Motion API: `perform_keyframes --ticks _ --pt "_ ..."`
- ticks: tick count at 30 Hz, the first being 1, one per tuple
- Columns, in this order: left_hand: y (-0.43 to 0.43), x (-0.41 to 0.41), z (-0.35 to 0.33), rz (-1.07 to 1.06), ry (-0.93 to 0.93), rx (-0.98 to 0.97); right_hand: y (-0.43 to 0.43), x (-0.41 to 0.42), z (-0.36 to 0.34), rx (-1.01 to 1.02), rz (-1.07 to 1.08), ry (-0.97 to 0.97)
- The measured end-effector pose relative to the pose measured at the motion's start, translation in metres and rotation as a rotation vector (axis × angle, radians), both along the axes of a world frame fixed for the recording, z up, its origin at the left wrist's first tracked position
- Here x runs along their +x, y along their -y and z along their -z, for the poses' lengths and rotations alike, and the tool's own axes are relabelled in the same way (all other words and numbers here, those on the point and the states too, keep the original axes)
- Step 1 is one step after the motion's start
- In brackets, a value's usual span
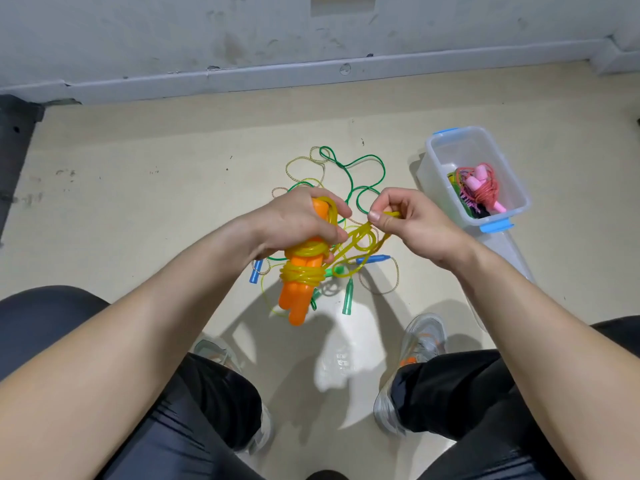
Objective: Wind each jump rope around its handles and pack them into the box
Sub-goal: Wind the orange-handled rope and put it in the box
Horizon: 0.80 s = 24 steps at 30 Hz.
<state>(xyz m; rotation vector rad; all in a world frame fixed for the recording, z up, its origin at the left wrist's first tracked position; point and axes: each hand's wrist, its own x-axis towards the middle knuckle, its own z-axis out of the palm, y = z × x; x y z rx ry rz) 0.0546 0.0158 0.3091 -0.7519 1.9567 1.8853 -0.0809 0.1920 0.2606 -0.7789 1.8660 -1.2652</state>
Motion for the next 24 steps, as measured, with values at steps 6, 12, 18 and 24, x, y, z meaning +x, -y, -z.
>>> perform_keyframes --ticks 6,12,18,24 --pt "-0.005 0.003 0.008 0.089 0.123 0.031 0.003 0.003 0.003 -0.085 0.103 -0.001" --pt "-0.008 0.003 0.010 0.089 0.117 0.070 0.000 -0.009 -0.002 -0.075 0.330 -0.039" --pt "0.004 0.001 0.017 0.180 0.105 -0.265 -0.003 -0.007 0.011 -0.002 0.301 -0.018" --pt "0.027 0.009 0.018 -0.048 0.097 0.194 -0.016 -0.019 0.011 0.072 0.036 -0.020"
